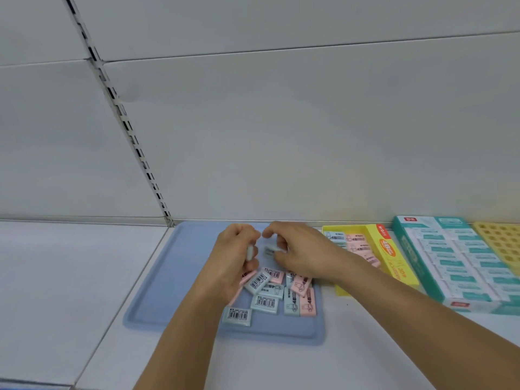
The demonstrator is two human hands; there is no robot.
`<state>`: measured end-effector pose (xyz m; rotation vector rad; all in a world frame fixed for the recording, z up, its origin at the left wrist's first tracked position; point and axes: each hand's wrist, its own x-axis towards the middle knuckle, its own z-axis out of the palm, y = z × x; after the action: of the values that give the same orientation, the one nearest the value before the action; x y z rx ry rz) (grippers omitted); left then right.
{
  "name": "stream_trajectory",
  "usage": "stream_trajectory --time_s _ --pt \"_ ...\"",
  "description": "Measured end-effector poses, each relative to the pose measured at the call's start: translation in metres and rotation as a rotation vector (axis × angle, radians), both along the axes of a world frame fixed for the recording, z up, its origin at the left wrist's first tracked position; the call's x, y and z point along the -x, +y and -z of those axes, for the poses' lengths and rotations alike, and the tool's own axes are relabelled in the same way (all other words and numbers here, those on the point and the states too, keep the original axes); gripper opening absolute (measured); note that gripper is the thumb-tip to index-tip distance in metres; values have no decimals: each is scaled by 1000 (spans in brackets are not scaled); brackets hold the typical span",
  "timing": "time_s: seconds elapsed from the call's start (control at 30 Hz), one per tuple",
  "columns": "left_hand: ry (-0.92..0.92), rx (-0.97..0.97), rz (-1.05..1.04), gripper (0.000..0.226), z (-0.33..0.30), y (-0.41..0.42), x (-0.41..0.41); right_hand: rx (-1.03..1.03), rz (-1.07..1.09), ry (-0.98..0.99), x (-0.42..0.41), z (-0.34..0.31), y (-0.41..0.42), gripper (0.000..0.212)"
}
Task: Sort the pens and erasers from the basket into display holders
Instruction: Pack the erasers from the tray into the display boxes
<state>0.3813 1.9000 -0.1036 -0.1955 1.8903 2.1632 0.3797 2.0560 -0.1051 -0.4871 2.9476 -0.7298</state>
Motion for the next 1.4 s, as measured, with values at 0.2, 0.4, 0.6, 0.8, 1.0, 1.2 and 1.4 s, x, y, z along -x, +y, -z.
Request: stream_trajectory --time_s 0.2,0.4,0.6,0.8,1.0,1.2,1.4 --pt "178 280 202 14 -4 20 -6 756 336 -8 -13 -19 33 17" --pt "226 234 285 16 -20 52 -6 952 361 -36 -35 -38 66 17" --pt "186 278 329 19 -25 69 2 363 279 155 -43 -40 92 20" --pt "-26 188 89 28 -15 68 6 -148 288 126 -42 -27 106 15" --pt "-69 -38 -11 31 -12 58 -7 -210 246 64 -36 -13 104 13" --pt "28 -93 95 33 -6 49 -13 -251 291 110 -32 -6 98 16" --pt "21 -287 90 29 -2 52 -19 130 318 277 -41 -12 88 16"
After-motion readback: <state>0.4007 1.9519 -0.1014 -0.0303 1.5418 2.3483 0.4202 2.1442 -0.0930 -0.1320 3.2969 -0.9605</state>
